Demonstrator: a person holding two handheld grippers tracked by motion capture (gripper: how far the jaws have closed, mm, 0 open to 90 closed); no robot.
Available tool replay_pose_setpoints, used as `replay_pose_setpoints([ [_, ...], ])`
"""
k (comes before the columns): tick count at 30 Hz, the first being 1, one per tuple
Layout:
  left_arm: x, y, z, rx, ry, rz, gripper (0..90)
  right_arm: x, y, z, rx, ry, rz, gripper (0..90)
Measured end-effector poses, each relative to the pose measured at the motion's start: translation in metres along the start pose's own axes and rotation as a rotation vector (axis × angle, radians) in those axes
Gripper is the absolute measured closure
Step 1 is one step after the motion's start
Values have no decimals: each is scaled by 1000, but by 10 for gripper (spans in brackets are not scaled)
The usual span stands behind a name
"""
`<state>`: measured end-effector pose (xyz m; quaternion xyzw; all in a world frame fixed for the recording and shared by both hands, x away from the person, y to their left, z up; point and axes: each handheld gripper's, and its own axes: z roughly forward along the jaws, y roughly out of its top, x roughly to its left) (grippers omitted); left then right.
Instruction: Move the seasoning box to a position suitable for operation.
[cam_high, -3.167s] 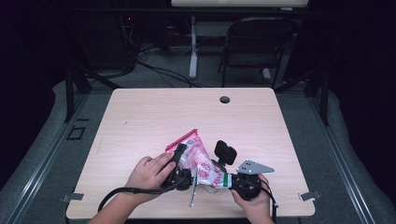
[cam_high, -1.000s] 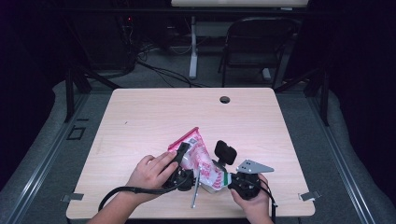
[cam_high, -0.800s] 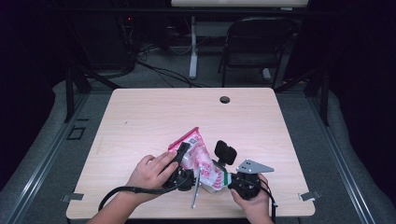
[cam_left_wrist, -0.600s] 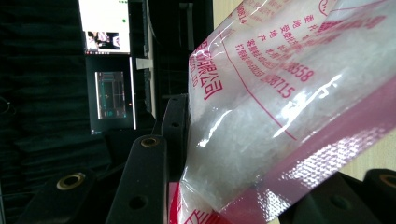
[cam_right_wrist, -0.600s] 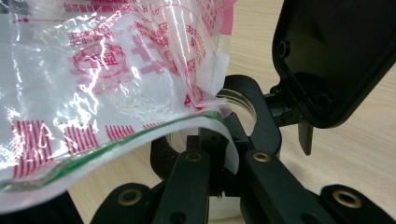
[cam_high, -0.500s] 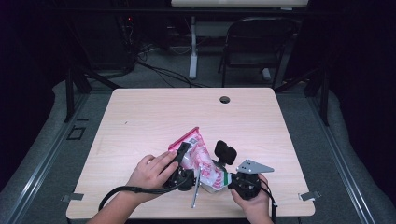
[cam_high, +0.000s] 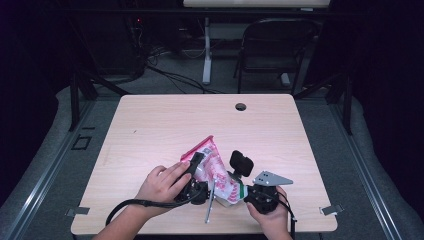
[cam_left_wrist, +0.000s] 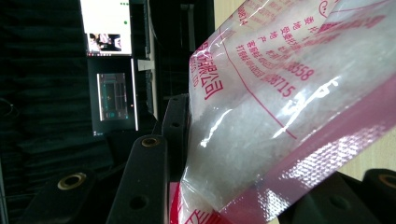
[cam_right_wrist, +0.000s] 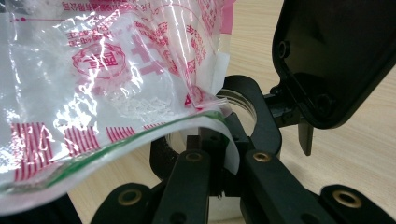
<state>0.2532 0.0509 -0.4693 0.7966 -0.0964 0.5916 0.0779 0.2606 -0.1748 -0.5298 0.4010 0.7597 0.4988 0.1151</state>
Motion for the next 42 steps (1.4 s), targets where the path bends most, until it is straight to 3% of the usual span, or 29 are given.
replay_pose_setpoints([
  [42, 4, 3, -2, 0, 0, 9, 684, 0, 0, 3, 1, 5, 7, 900],
])
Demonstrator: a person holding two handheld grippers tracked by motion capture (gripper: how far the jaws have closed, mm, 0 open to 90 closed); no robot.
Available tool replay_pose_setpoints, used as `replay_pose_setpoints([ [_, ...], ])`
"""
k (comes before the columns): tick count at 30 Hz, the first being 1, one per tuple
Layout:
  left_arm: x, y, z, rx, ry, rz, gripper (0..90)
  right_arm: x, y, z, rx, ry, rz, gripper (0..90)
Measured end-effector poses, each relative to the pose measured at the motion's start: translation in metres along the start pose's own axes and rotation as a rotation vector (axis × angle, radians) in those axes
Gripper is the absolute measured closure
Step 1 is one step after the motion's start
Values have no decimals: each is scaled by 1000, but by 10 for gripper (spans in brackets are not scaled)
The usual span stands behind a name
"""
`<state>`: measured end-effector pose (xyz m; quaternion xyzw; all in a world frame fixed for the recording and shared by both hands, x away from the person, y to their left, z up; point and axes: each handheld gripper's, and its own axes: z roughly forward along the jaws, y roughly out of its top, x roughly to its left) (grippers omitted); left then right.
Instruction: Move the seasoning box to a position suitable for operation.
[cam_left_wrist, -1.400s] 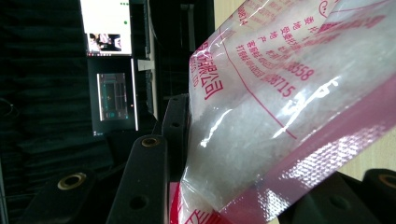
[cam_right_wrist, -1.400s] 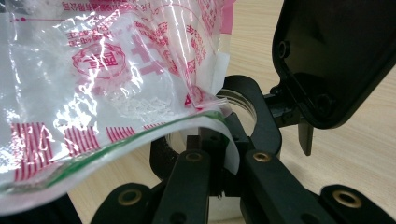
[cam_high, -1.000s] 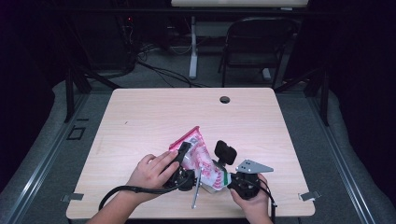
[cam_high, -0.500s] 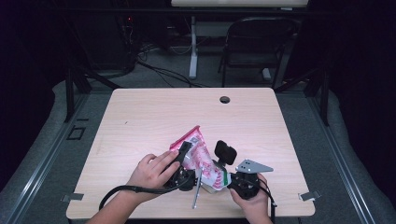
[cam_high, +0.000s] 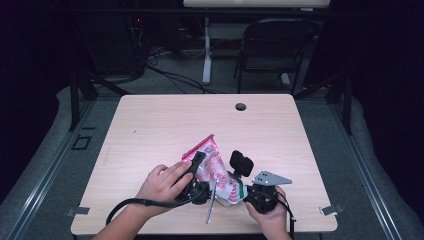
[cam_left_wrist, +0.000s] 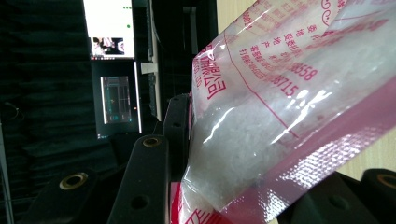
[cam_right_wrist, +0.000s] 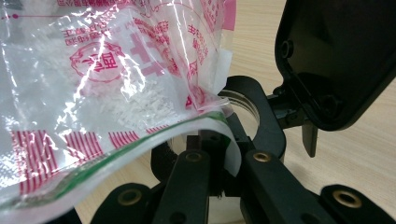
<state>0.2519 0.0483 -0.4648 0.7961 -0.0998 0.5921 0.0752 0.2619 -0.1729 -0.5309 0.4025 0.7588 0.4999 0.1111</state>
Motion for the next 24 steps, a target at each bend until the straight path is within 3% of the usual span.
replay_pose_setpoints([
  [17, 2, -1, 1, -3, -8, 13, 695, 1, 0, 0, -2, 0, 1, 900],
  [24, 2, -2, 2, 0, -15, -3, 703, 1, 0, 0, -7, 2, 3, 900],
])
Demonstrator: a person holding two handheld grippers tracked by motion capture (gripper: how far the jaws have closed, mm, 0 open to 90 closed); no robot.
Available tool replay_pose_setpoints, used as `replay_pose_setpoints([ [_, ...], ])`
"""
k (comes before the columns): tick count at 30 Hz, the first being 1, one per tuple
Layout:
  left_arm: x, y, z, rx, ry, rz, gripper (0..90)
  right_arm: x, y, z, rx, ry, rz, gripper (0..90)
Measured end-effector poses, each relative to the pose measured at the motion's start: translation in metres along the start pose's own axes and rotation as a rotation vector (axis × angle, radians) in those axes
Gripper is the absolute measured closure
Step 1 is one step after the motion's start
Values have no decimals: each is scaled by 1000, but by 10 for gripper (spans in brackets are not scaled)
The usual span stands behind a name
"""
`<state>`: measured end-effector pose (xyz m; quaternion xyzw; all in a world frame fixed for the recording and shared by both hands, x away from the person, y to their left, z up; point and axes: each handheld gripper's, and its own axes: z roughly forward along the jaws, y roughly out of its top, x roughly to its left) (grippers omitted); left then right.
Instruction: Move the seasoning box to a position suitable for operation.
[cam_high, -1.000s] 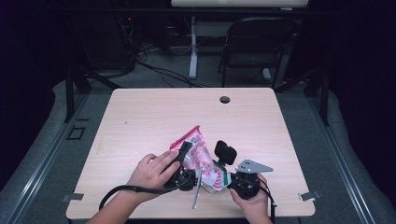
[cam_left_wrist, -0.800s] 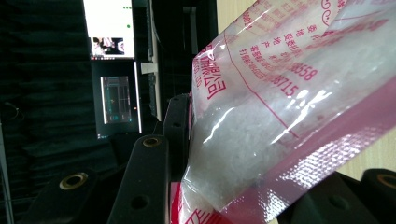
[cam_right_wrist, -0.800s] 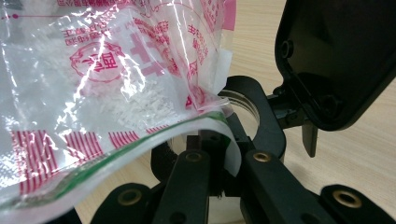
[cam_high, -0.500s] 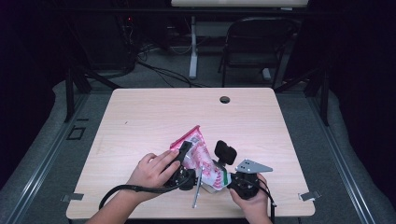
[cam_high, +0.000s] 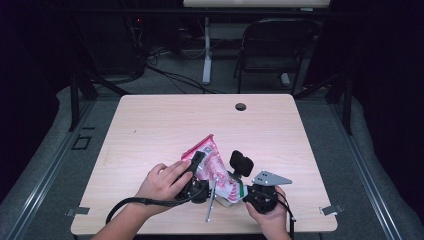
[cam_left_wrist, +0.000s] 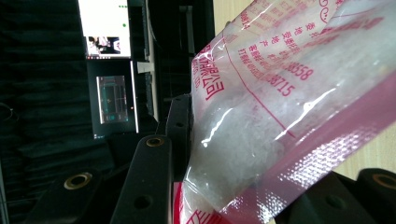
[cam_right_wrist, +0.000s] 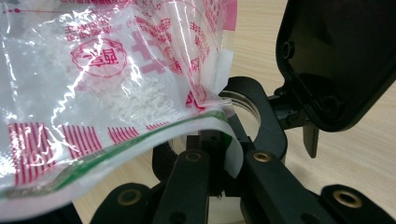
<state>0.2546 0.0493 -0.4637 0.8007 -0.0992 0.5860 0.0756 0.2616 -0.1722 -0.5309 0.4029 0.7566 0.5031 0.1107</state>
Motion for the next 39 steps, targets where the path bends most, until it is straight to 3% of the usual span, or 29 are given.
replay_pose_setpoints([
  [39, -1, -2, 3, 13, -10, 24, 726, 2, 0, -3, -18, 2, -2, 864],
])
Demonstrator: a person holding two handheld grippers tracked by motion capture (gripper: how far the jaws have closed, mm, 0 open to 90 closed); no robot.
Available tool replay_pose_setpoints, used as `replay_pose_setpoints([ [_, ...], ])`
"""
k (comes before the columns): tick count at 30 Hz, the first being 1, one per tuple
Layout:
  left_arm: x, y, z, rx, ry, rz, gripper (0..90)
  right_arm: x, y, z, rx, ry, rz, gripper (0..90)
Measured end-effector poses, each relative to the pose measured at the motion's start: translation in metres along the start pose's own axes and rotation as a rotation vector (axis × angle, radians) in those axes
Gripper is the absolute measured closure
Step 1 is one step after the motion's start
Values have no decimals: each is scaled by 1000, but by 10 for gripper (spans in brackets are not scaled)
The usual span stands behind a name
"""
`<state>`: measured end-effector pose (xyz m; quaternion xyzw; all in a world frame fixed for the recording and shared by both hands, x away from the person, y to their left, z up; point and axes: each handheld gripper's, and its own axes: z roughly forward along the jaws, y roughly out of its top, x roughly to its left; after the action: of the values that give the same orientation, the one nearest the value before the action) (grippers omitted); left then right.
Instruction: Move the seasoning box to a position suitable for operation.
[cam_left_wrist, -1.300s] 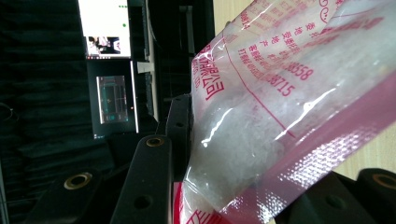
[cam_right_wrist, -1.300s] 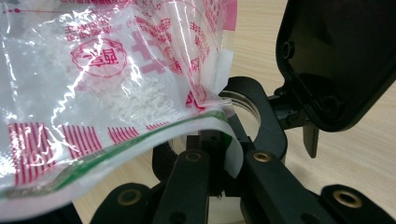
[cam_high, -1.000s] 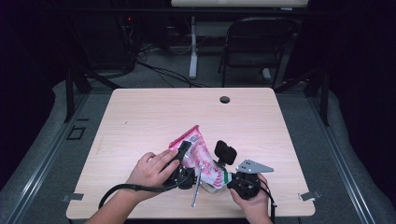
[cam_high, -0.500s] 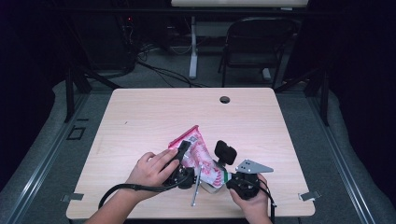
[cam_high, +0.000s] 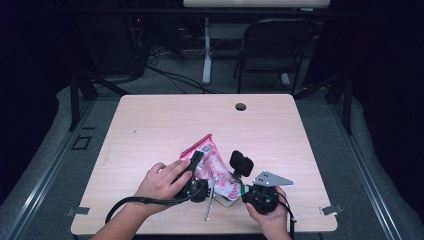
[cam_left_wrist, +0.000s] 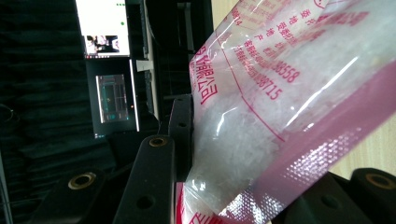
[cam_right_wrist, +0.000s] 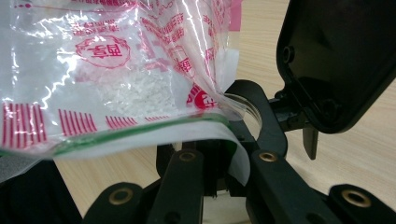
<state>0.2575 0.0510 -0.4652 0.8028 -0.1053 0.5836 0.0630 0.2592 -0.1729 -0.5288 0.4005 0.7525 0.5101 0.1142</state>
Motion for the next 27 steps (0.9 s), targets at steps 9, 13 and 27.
replay_pose_setpoints([
  [9, 0, 2, -2, 4, 8, 31, 730, -1, 1, -1, 12, -6, -4, 891],
  [13, 0, 2, -2, 1, 17, 44, 731, -1, 1, 1, 15, -4, 0, 890],
  [27, -1, 5, -6, -16, 43, 41, 738, 0, 0, 4, 15, -3, 6, 897],
])
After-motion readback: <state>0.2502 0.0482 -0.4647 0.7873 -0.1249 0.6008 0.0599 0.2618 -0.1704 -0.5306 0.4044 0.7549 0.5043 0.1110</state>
